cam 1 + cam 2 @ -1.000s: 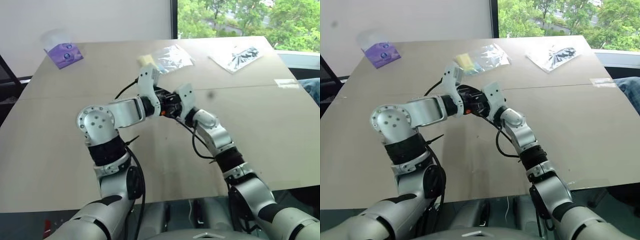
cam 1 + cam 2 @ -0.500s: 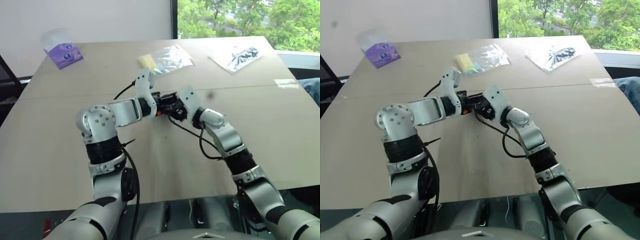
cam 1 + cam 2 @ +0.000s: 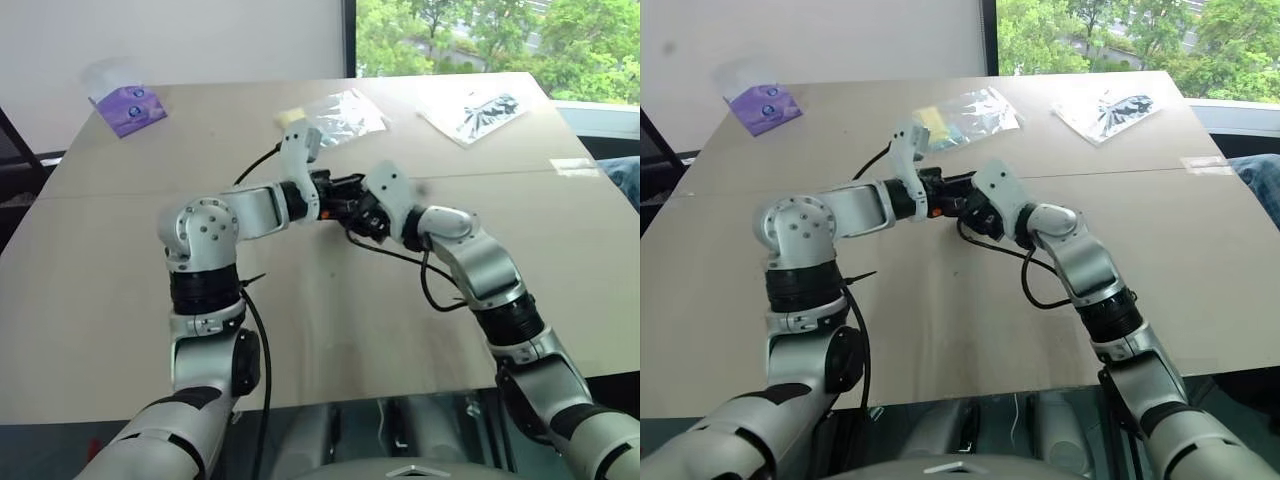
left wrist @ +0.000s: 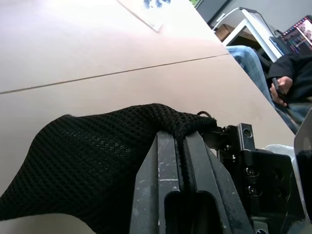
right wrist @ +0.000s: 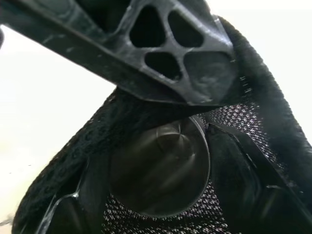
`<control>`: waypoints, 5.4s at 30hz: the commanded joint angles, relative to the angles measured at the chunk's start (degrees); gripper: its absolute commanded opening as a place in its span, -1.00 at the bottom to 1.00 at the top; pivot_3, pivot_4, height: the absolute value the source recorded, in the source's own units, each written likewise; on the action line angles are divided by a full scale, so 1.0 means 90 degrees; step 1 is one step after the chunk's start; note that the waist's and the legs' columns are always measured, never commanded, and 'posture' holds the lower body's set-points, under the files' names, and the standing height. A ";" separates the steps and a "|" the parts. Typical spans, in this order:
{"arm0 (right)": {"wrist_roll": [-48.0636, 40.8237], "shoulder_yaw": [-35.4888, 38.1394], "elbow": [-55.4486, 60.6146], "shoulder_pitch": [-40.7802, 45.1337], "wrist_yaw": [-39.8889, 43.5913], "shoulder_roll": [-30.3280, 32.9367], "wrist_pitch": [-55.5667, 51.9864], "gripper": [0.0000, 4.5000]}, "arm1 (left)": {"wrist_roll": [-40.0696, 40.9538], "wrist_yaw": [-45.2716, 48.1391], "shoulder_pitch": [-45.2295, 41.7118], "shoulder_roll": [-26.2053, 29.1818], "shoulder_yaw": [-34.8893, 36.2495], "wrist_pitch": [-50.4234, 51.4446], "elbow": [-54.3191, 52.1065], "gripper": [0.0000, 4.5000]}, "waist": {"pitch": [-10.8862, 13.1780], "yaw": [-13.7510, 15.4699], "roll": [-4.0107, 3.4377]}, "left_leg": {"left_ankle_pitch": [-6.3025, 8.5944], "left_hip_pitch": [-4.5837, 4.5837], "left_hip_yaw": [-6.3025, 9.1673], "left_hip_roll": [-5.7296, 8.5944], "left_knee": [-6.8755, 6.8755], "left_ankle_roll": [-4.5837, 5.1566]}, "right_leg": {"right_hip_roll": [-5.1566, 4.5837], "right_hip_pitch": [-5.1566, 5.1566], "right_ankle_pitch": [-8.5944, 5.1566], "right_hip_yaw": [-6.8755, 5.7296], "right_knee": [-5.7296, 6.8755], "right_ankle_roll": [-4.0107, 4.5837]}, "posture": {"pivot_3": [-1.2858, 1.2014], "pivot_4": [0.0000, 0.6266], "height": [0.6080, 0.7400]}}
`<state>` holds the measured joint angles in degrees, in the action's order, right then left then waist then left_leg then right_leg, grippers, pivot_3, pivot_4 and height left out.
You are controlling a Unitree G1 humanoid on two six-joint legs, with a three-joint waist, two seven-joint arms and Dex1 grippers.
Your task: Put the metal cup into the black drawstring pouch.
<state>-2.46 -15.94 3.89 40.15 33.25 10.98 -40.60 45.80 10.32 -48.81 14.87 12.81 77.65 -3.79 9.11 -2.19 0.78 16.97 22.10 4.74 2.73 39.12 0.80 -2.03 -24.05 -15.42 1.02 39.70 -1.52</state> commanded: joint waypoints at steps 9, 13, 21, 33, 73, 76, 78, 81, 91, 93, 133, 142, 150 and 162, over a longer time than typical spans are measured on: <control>-0.1842 0.1105 0.2311 -0.0325 0.0395 0.0188 -0.0563 0.98 | -0.0943 0.0431 -0.0155 0.1643 0.0261 -0.1125 0.1396 -1.00 | 0.0011 -0.0071 -0.0017 | 0.0000 -0.0010 0.0006 -0.0001 -0.0029 -0.0001 | 0.0013 -0.0020 0.0000 0.0023 0.0007 0.0000 | 0.03 -0.52 1.00; -0.1781 0.0903 0.2316 -0.0551 0.0349 0.0346 -0.0319 0.98 | -0.1201 0.0873 -0.0331 0.1922 0.0123 -0.1387 0.1855 -1.00 | 0.0011 0.0063 -0.0017 | 0.0000 0.0012 0.0025 0.0011 -0.0020 0.0000 | -0.0002 -0.0020 0.0000 0.0000 -0.0007 0.0000 | 0.03 -0.52 1.00; -0.0802 0.0232 0.1207 -0.0438 -0.0164 0.0484 0.0566 0.98 | -0.1345 0.1909 -0.0360 0.2353 -0.0263 -0.1664 0.1620 -1.00 | 0.0010 0.0002 -0.0014 | -0.0001 0.0076 0.0032 0.0021 0.0003 0.0001 | -0.0010 -0.0078 0.0000 -0.0009 0.0007 0.0001 | 0.03 -0.52 1.00; -0.0394 0.0290 0.0391 -0.0114 0.0069 0.0840 0.1665 0.98 | -0.2943 0.3968 -0.0191 0.3562 -0.1521 -0.4803 0.0890 -1.00 | 0.0011 0.0013 -0.0015 | -0.0001 0.0081 0.0023 0.0019 -0.0004 0.0002 | -0.0009 -0.0083 0.0000 -0.0001 -0.0002 0.0001 | 0.03 -0.52 1.00; -0.0605 0.0613 -0.4321 0.0417 -0.0738 -0.2507 0.3805 -0.61 | -0.3607 0.3769 0.0433 0.2775 -0.1507 -0.4741 0.0679 -1.00 | 0.0008 -0.0207 -0.0009 | -0.0002 0.0075 0.0023 0.0015 0.0012 0.0002 | 0.0002 -0.0083 0.0001 0.0002 0.0022 0.0001 | 0.03 -0.52 1.00; -0.0581 0.0634 -0.4592 0.0568 -0.0745 -0.2575 0.4010 -0.61 | -0.3600 0.3755 0.0464 0.2780 -0.1468 -0.4700 0.0630 -1.00 | 0.0008 -0.0208 -0.0009 | -0.0002 0.0075 0.0023 0.0016 0.0014 0.0002 | 0.0000 -0.0082 0.0001 0.0003 0.0021 0.0001 | 0.03 -0.52 1.00; -0.0581 0.0643 -0.4713 0.0621 -0.0717 -0.2585 0.4106 -0.61 | -0.3599 0.3745 0.0483 0.2782 -0.1450 -0.4677 0.0597 -1.00 | 0.0008 -0.0212 -0.0009 | -0.0002 0.0075 0.0024 0.0016 0.0013 0.0001 | 0.0000 -0.0083 0.0001 0.0002 0.0023 0.0001 | 0.03 -0.52 1.00; -0.0576 0.0577 -0.4785 0.0657 -0.0559 -0.2591 0.4191 -0.61 | -0.3592 0.3713 0.0509 0.2778 -0.1420 -0.4626 0.0544 -1.00 | 0.0008 -0.0224 -0.0009 | -0.0002 0.0075 0.0023 0.0016 0.0013 0.0002 | 0.0001 -0.0083 0.0001 0.0003 0.0023 0.0001 | 0.03 -0.52 1.00; -0.0617 0.0224 -0.4411 0.0500 -0.0047 -0.2681 0.4300 -0.61 | -0.3497 0.3619 0.0582 0.2758 -0.1305 -0.4373 0.0289 -1.00 | 0.0008 -0.0217 -0.0009 | -0.0002 0.0075 0.0024 0.0015 0.0015 0.0002 | 0.0001 -0.0083 0.0001 0.0002 0.0024 0.0001 | 0.03 -0.52 1.00; -0.0702 0.0335 -0.4485 0.0599 -0.0151 -0.2740 0.4326 -0.61 | -0.3468 0.3602 0.0600 0.2745 -0.1296 -0.4293 0.0188 -1.00 | 0.0008 -0.0213 -0.0009 | -0.0002 0.0075 0.0024 0.0015 0.0015 0.0002 | 0.0000 -0.0082 0.0001 0.0002 0.0024 0.0001 | 0.03 -0.52 1.00; -0.2064 0.0604 -0.0522 -0.0862 0.0163 -0.1276 0.2208 -0.97 | -0.3236 0.2954 0.0233 0.2180 -0.1111 -0.3996 0.0543 -1.00 | 0.0007 -0.0162 -0.0007 | -0.0002 0.0077 0.0027 0.0017 0.0023 0.0002 | -0.0002 -0.0080 0.0001 -0.0002 0.0028 0.0000 | 0.03 -0.52 1.00; -0.1408 0.0326 -0.0391 -0.0909 -0.0030 -0.0778 0.2025 -0.97 | -0.3343 0.2986 0.0031 0.2077 -0.1192 -0.4062 0.0748 -1.00 | 0.0007 -0.0183 -0.0007 | -0.0002 0.0076 0.0023 0.0017 0.0022 0.0002 | -0.0001 -0.0082 0.0001 0.0002 0.0029 0.0000 | 0.03 -0.52 1.00; 0.0453 0.0088 0.0097 -0.0453 0.0385 0.2074 0.1977 -0.97 | -0.3260 0.2849 0.0745 0.2124 -0.1054 -0.3914 0.0036 -1.00 | 0.0008 -0.0102 -0.0008 | -0.0001 0.0079 0.0020 0.0022 0.0025 0.0003 | -0.0007 -0.0082 0.0001 0.0003 0.0026 0.0000 | 0.03 -0.52 1.00; 0.1193 -0.0097 0.0021 0.1248 0.1495 0.3435 0.2900 -1.00 | -0.1484 0.2680 0.1871 0.1732 -0.0052 -0.2685 -0.1767 -0.03 | 0.0008 -0.0028 -0.0007 | 0.0000 0.0076 0.0006 0.0006 0.0023 0.0005 | 0.0001 -0.0081 0.0001 0.0016 0.0024 0.0000 | 0.03 -0.52 1.00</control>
<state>7.36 -17.14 3.07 49.08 45.94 42.04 -16.77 29.65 35.80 -29.80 31.50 10.58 52.78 -16.47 9.18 -2.45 0.72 16.97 22.79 4.79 2.79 39.34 0.84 -2.03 -24.77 -15.41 1.16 39.91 -1.52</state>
